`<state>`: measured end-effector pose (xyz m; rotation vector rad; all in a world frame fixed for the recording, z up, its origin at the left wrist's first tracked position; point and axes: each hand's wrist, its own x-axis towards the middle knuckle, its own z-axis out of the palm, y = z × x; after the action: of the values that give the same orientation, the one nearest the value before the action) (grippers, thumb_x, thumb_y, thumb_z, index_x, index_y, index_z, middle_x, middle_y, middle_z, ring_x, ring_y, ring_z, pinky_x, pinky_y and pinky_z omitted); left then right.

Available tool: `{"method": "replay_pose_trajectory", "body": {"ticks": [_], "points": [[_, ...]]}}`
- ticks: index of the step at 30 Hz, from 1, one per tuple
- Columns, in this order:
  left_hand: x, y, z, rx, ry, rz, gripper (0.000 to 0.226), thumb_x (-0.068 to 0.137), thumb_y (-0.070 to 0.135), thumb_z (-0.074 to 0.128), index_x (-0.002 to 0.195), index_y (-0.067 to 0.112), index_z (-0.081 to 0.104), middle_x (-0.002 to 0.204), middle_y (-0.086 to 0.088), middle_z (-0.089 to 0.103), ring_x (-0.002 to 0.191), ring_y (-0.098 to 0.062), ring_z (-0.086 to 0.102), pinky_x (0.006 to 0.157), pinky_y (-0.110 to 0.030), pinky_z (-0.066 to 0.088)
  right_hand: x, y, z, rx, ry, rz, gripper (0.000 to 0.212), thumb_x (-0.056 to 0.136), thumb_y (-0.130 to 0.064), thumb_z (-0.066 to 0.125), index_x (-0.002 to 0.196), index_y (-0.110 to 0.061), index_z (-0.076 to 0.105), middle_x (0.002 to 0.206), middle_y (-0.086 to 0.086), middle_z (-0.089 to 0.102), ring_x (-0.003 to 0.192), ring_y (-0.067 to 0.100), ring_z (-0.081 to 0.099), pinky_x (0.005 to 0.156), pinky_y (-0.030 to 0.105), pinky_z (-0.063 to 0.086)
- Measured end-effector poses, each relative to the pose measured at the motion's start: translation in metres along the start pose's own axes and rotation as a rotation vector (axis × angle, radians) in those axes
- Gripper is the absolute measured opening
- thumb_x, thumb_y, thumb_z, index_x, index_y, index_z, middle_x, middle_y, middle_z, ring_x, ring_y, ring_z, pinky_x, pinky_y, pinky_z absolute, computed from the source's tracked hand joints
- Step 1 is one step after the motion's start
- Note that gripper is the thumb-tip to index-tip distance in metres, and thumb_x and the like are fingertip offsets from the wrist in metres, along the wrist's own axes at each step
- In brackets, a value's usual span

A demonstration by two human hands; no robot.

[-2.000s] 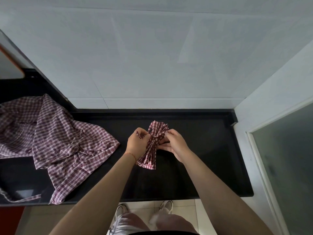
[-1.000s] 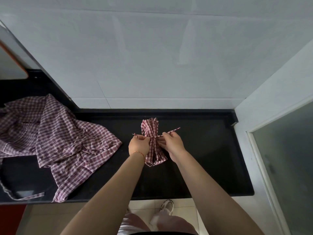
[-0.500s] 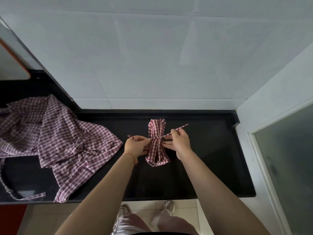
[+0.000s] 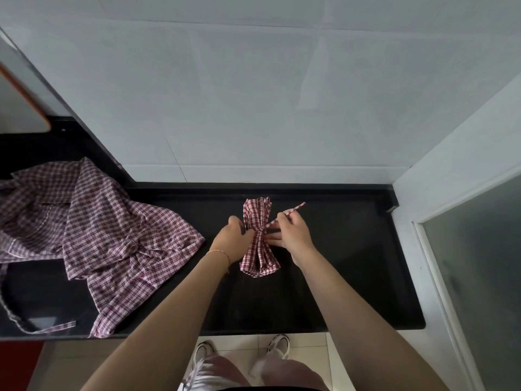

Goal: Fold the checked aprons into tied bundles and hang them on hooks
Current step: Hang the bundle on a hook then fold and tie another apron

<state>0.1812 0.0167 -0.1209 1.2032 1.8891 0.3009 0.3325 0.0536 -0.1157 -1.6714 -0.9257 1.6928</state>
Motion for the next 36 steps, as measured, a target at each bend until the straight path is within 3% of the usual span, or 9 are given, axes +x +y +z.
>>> {"method": "replay_pose_trajectory", "body": {"ticks": [3, 6, 11, 15, 19, 24, 30, 33, 36], "points": [[0.0, -0.004, -0.002, -0.085, -0.059, -0.045, 0.029, 0.102, 0.04, 0.047, 0.095, 0.013, 0.055, 0.078, -0.003, 0.06, 0.061, -0.014, 0.054, 0.058, -0.027, 0.047, 0.0, 0.001, -0.002, 0.001, -0.001, 0.001, 0.019, 0.106, -0.025, 0.046, 0.119, -0.013, 0.053, 0.104, 0.013, 0.07, 0.083, 0.025, 0.075, 0.076, 0.04, 0.063], [-0.001, -0.003, -0.002, -0.342, -0.006, -0.037, 0.027, 0.102, 0.031, 0.051, 0.086, 0.011, 0.06, 0.068, -0.002, 0.053, 0.053, -0.011, 0.044, 0.05, -0.026, 0.039, -0.001, 0.001, -0.002, -0.006, -0.011, -0.004, 0.019, 0.106, -0.026, 0.046, 0.119, -0.014, 0.053, 0.106, 0.012, 0.07, 0.084, 0.025, 0.075, 0.077, 0.04, 0.063], [-0.014, 0.003, 0.002, -0.548, 0.088, 0.056, 0.016, 0.1, 0.017, 0.055, 0.097, 0.014, 0.071, 0.071, -0.001, 0.063, 0.056, -0.007, 0.052, 0.055, -0.022, 0.046, -0.002, 0.0, -0.001, -0.057, -0.025, -0.027, 0.009, 0.105, -0.027, 0.047, 0.111, -0.022, 0.053, 0.107, 0.009, 0.068, 0.084, 0.023, 0.075, 0.075, 0.038, 0.063], [-0.018, 0.002, 0.01, -0.652, 0.064, 0.082, 0.019, 0.1, 0.011, 0.056, 0.097, 0.017, 0.074, 0.067, -0.001, 0.068, 0.055, -0.007, 0.054, 0.058, -0.02, 0.05, -0.006, -0.001, -0.002, -0.142, -0.054, -0.035, 0.017, 0.105, -0.028, 0.048, 0.119, -0.02, 0.052, 0.108, 0.007, 0.067, 0.084, 0.02, 0.074, 0.073, 0.035, 0.063], [-0.012, 0.002, 0.019, -0.632, 0.096, 0.065, 0.017, 0.099, 0.017, 0.059, 0.105, 0.015, 0.075, 0.065, 0.001, 0.067, 0.057, -0.009, 0.054, 0.057, -0.021, 0.046, -0.01, -0.001, -0.003, -0.275, -0.103, -0.096, 0.014, 0.103, -0.027, 0.053, 0.111, -0.018, 0.058, 0.106, 0.006, 0.068, 0.086, 0.018, 0.073, 0.073, 0.033, 0.063], [-0.007, 0.005, 0.015, -0.511, 0.176, 0.11, 0.009, 0.092, 0.022, 0.069, 0.092, 0.024, 0.078, 0.082, 0.008, 0.074, 0.082, -0.006, 0.068, 0.074, -0.02, 0.053, -0.014, -0.007, -0.003, -0.493, -0.15, -0.253, 0.015, 0.095, -0.025, 0.067, 0.098, -0.01, 0.067, 0.095, 0.004, 0.07, 0.084, 0.016, 0.07, 0.073, 0.034, 0.062], [-0.005, 0.008, 0.014, -0.245, 0.031, 0.214, 0.013, 0.096, 0.018, 0.062, 0.103, 0.017, 0.073, 0.092, 0.003, 0.072, 0.089, -0.011, 0.066, 0.082, -0.024, 0.052, -0.009, -0.022, 0.005, -0.653, -0.103, -0.352, 0.009, 0.089, -0.021, 0.075, 0.085, -0.019, 0.066, 0.08, -0.004, 0.068, 0.07, 0.01, 0.066, 0.066, 0.024, 0.055], [-0.007, 0.009, 0.014, -0.281, 0.024, 0.204, 0.014, 0.094, 0.021, 0.066, 0.105, 0.016, 0.072, 0.096, 0.002, 0.072, 0.09, -0.008, 0.066, 0.083, -0.021, 0.051, -0.007, -0.028, 0.006, -0.663, -0.145, -0.399, 0.003, 0.088, -0.018, 0.075, 0.09, -0.019, 0.074, 0.083, -0.013, 0.067, 0.077, 0.002, 0.063, 0.074, 0.02, 0.053], [-0.006, 0.008, 0.011, -0.285, 0.057, 0.173, 0.017, 0.097, 0.025, 0.061, 0.095, 0.012, 0.073, 0.085, -0.004, 0.07, 0.075, -0.011, 0.061, 0.071, -0.021, 0.049, -0.006, -0.03, 0.003, -0.686, -0.138, -0.47, 0.015, 0.093, -0.014, 0.068, 0.105, -0.014, 0.078, 0.098, -0.01, 0.072, 0.089, 0.002, 0.063, 0.08, 0.015, 0.05]]}}
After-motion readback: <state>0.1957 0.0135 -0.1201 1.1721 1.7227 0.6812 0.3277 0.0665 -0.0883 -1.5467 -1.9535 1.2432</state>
